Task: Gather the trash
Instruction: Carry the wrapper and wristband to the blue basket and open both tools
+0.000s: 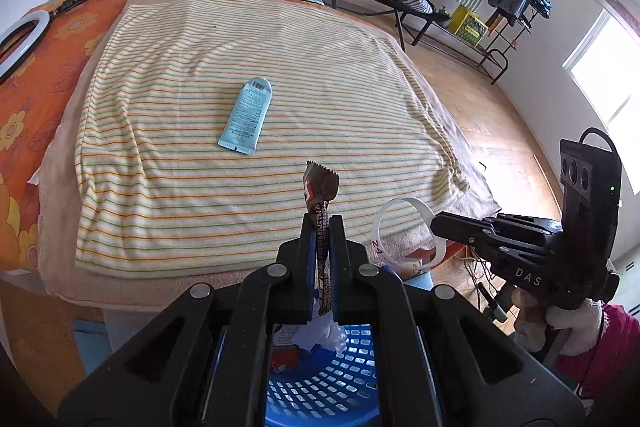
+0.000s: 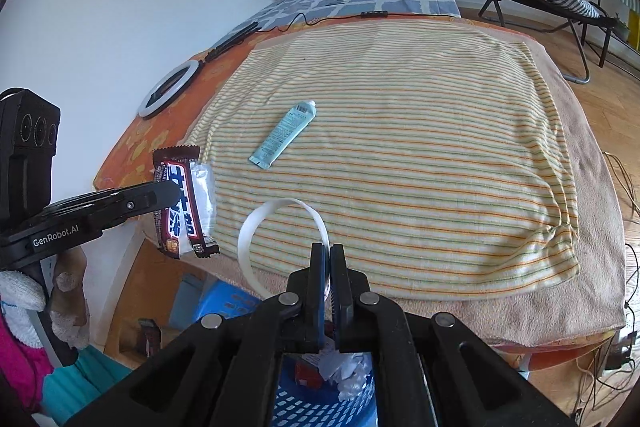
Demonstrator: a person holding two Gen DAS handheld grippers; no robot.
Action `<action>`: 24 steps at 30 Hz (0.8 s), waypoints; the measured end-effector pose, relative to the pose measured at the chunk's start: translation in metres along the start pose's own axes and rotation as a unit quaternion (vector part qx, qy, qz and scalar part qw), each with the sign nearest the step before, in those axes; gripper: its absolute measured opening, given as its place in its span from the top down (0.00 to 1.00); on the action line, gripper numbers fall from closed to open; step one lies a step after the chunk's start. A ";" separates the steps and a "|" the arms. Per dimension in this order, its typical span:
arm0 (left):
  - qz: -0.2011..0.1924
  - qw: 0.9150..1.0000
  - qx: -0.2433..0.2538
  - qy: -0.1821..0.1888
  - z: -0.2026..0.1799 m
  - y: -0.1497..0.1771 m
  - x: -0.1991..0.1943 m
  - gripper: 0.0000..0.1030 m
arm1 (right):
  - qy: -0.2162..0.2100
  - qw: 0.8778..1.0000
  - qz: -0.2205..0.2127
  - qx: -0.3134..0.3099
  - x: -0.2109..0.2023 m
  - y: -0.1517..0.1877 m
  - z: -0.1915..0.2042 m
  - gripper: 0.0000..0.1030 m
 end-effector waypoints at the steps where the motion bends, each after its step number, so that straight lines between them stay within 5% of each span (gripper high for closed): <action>1: 0.003 1.000 0.002 -0.001 0.000 0.006 0.000 0.97 | -0.001 1.000 0.004 0.000 0.000 0.007 0.001 1.00; 24: 0.088 0.996 0.017 -0.016 0.002 0.111 0.025 0.97 | -0.004 0.998 0.064 -0.026 0.009 0.106 0.020 1.00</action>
Point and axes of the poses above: each gripper's, at about its wrist camera, not at the fingertips, and x roughly the way its jaws point, z to its left, y to its underside, the point moved 9 cm from there along x, roughly the way its jaws point, and after that the axes turned 5 degrees about -z, right-handed, at the moved point
